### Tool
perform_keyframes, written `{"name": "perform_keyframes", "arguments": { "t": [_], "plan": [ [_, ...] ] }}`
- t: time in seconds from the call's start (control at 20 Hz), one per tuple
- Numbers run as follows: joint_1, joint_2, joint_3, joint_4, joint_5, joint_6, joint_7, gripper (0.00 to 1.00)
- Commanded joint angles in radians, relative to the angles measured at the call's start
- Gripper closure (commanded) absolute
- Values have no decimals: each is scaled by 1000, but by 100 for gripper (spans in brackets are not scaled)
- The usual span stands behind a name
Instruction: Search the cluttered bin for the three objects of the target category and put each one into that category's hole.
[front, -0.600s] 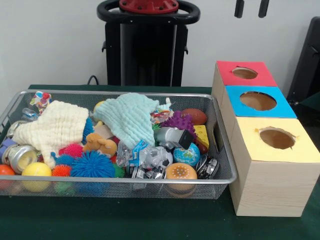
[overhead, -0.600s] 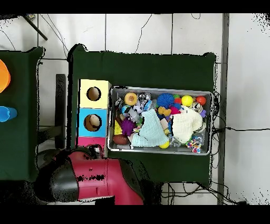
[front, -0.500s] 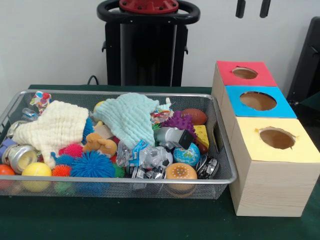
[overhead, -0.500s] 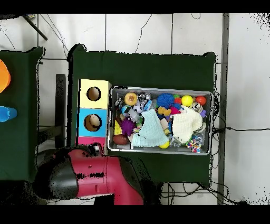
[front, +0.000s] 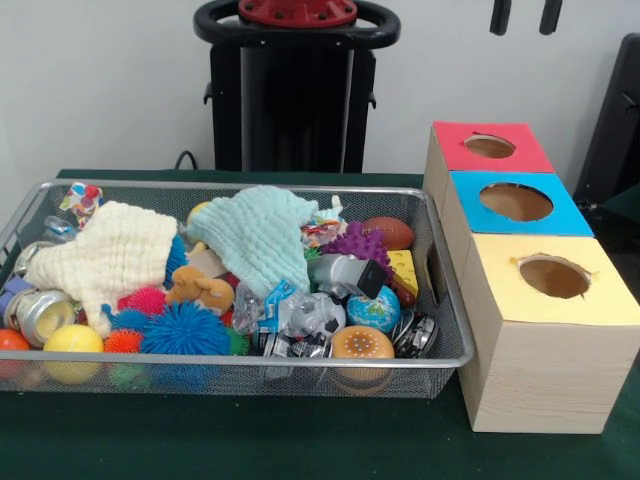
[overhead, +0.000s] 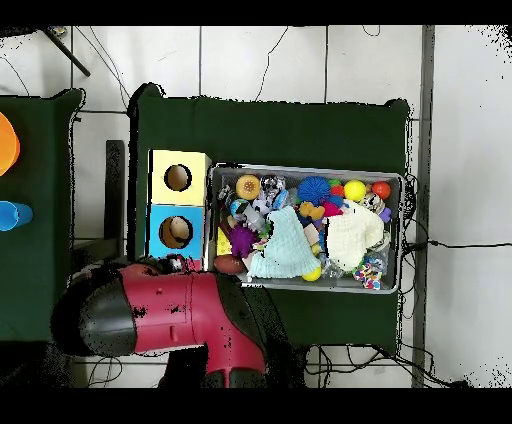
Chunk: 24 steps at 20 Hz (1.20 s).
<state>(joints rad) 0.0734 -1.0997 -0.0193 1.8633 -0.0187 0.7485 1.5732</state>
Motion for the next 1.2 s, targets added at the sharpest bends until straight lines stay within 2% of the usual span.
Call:
{"name": "perform_keyframes", "arguments": {
  "t": [0.05, 0.4, 1.2],
  "plan": [
    [-30, 57, 13, -27, 27, 92, 181, 0],
    [-35, 50, 7, -11, 29, 84, 167, 0],
    [-62, 131, 30, -129, 11, 151, 138, 0]
  ]
}}
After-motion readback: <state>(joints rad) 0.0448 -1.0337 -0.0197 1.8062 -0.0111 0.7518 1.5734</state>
